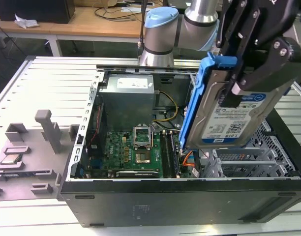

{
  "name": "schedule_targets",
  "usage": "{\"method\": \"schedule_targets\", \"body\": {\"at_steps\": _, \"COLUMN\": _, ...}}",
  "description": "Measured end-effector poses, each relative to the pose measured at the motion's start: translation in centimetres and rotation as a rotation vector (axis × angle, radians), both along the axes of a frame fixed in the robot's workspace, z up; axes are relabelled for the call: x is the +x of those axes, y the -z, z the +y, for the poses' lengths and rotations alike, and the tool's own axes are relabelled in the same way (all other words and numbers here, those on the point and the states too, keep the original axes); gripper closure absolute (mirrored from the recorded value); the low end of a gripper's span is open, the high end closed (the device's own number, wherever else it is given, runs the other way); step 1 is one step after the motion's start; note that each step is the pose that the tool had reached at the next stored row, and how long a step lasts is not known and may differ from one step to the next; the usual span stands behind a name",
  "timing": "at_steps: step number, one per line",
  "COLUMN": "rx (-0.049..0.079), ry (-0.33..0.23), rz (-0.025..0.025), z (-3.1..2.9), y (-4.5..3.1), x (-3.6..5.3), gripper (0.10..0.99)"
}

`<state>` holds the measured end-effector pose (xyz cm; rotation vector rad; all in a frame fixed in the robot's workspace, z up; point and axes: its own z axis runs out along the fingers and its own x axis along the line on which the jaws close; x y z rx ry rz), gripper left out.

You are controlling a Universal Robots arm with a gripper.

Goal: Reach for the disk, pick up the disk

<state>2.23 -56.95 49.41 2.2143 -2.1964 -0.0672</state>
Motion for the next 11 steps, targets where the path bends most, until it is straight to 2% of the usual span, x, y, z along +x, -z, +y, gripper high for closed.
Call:
{"method": "schedule_targets", "body": {"at_steps": 4, "rx": 0.0, "ry": 0.0, "rz": 0.0007, "z": -0.11, "y": 0.03, "x": 0.77, "gripper": 0.722}}
{"method": "schedule_targets", "body": {"at_steps": 7, "rx": 0.0, "ry": 0.0, "rz": 0.0018, "z": -0.2, "y": 0.08, "x": 1.68, "gripper": 0.722}}
{"method": "schedule_targets", "body": {"at_steps": 9, "rx": 0.0, "ry": 0.0, "rz": 0.0035, "z": -0.25, "y": 0.17, "x": 2.59, "gripper": 0.722}}
{"method": "schedule_targets", "body": {"at_steps": 11, "rx": 0.0, "ry": 0.0, "rz": 0.0046, "z": -0.28, "y": 0.25, "x": 2.94, "gripper": 0.722}}
